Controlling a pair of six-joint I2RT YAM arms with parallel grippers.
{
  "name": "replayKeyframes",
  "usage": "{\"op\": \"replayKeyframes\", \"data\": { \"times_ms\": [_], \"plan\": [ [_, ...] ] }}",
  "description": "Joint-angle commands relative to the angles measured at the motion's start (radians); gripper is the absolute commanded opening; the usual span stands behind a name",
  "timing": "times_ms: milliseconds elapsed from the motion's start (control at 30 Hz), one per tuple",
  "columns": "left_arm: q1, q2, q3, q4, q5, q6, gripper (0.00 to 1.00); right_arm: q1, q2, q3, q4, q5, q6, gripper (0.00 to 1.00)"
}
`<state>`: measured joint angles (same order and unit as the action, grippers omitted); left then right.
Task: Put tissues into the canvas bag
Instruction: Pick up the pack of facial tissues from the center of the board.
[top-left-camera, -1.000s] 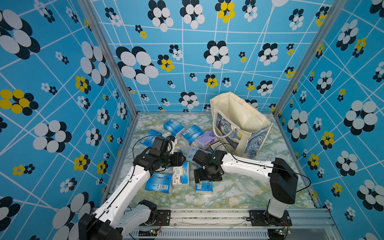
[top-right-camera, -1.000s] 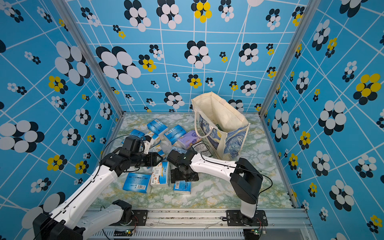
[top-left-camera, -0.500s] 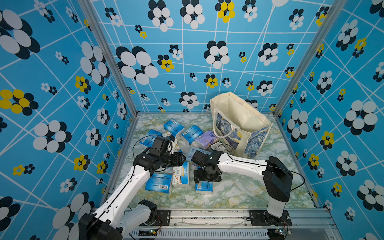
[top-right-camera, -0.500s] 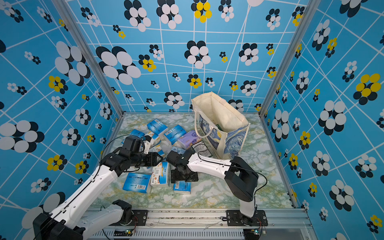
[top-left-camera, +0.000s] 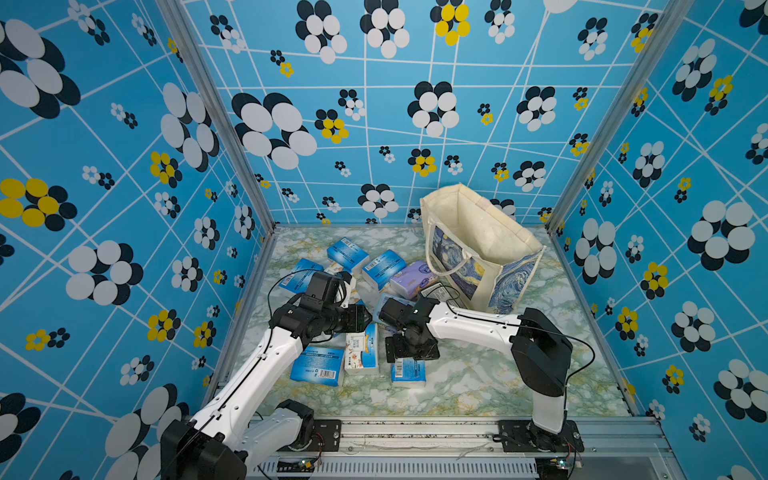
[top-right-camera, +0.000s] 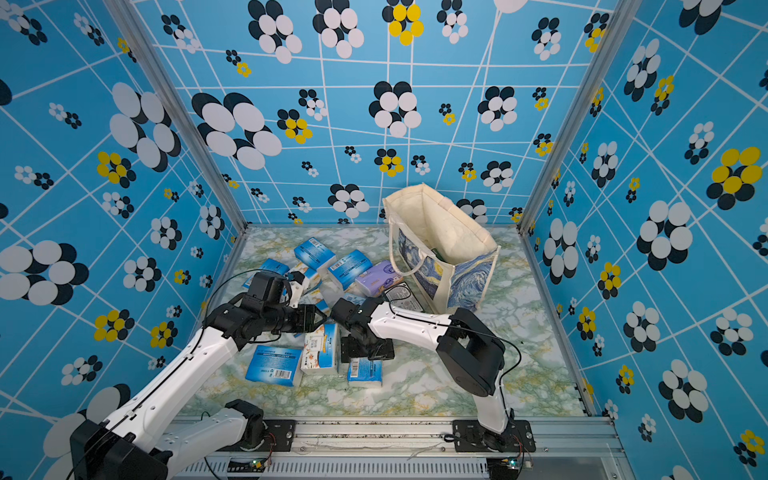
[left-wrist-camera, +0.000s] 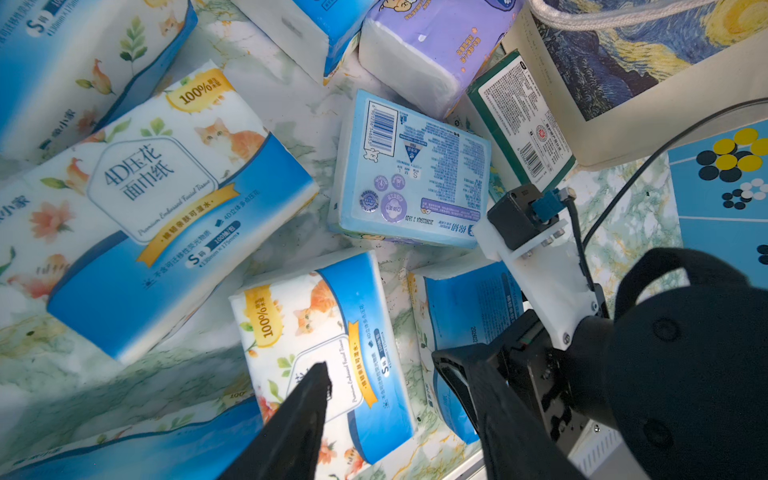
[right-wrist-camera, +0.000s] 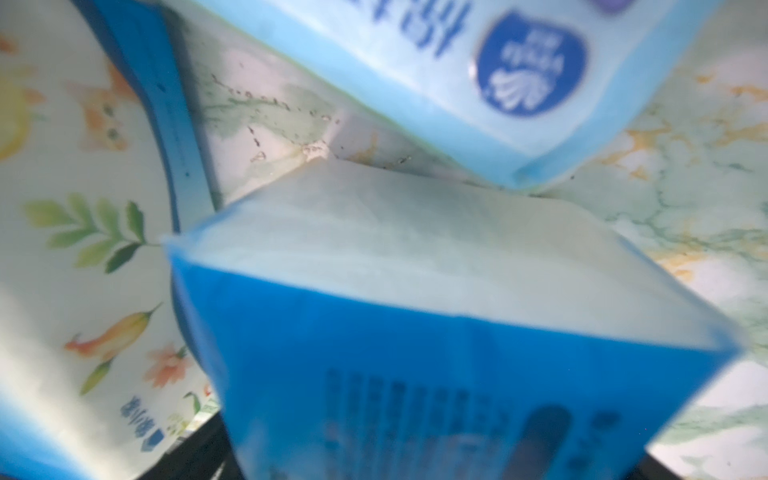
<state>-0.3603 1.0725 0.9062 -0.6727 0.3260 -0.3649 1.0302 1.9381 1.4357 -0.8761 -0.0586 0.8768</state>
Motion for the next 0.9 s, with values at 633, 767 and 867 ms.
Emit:
{"op": "replayKeyframes", "data": {
  "times_ms": [633, 767, 867],
  "plan": [
    [0.000, 0.119, 0.173, 0.064, 0.046, 0.001, 0.59, -0.011, -0.116, 0.015, -0.089, -0.003, -0.175, 0.69],
    [0.001, 0.148, 0.214, 0.071, 0.058, -0.002, 0.59, -0.035, -0.195, 0.049, -0.085, -0.041, -0.236, 0.68],
    [0.003, 0.170, 0.255, 0.080, 0.065, -0.003, 0.59, -0.072, -0.269, 0.090, -0.073, -0.066, -0.277, 0.67]
  ]
}}
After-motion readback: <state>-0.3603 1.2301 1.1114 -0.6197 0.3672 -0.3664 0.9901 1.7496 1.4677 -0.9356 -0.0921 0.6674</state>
